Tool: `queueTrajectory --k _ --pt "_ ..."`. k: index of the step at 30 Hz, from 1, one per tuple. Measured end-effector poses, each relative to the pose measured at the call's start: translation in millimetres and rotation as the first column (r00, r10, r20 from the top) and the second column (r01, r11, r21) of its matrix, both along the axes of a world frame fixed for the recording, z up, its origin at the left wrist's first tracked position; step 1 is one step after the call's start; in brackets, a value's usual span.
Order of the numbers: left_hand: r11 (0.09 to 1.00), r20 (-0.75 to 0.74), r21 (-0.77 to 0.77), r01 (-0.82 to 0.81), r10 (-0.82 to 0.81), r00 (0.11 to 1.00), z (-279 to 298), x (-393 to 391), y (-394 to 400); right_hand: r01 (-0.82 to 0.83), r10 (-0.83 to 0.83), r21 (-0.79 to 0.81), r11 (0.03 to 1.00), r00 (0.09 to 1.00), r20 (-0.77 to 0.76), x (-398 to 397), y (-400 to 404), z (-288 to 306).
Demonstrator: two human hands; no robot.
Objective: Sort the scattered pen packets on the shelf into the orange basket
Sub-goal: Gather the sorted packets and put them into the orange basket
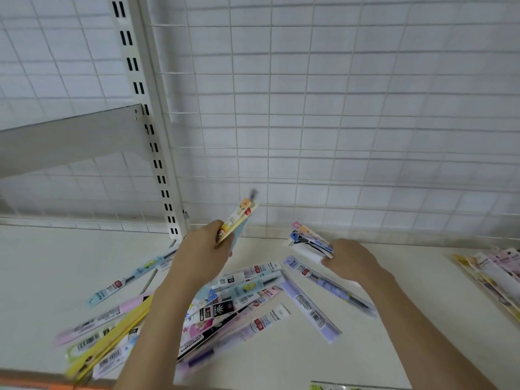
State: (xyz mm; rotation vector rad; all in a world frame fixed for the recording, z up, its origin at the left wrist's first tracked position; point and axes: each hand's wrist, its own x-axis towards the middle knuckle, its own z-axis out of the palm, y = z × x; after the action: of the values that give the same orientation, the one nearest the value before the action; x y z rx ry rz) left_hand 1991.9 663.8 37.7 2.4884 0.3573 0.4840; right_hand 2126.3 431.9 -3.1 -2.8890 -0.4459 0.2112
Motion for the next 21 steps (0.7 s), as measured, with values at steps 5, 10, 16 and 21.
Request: queueTrajectory --k 5,10,16,21 --pt "0.982 0.011 -0.187 0.0 0.002 1.0 -4.4 -17.3 -4.8 0.015 -0.016 0.082 0.996 1.0 0.016 -3.5 -8.9 10.1" --pt "0.901 0.037 -0.434 -0.007 0.026 0.999 -10.1 -30.1 -8.2 0.018 -0.012 0.153 0.988 0.999 -0.042 -26.6 -15.6 8.9" --pt "0.882 0.034 -0.47 -0.029 0.051 0.998 -14.0 -44.8 -9.4 0.064 -0.057 0.062 0.996 0.993 -0.106 -39.9 -13.6 -7.9" --pt "0.926 0.002 -0.377 -0.038 0.042 0.999 -16.2 -57.6 -7.4 0.036 -0.034 0.086 0.996 0.999 -0.026 -41.6 -12.2 6.8"
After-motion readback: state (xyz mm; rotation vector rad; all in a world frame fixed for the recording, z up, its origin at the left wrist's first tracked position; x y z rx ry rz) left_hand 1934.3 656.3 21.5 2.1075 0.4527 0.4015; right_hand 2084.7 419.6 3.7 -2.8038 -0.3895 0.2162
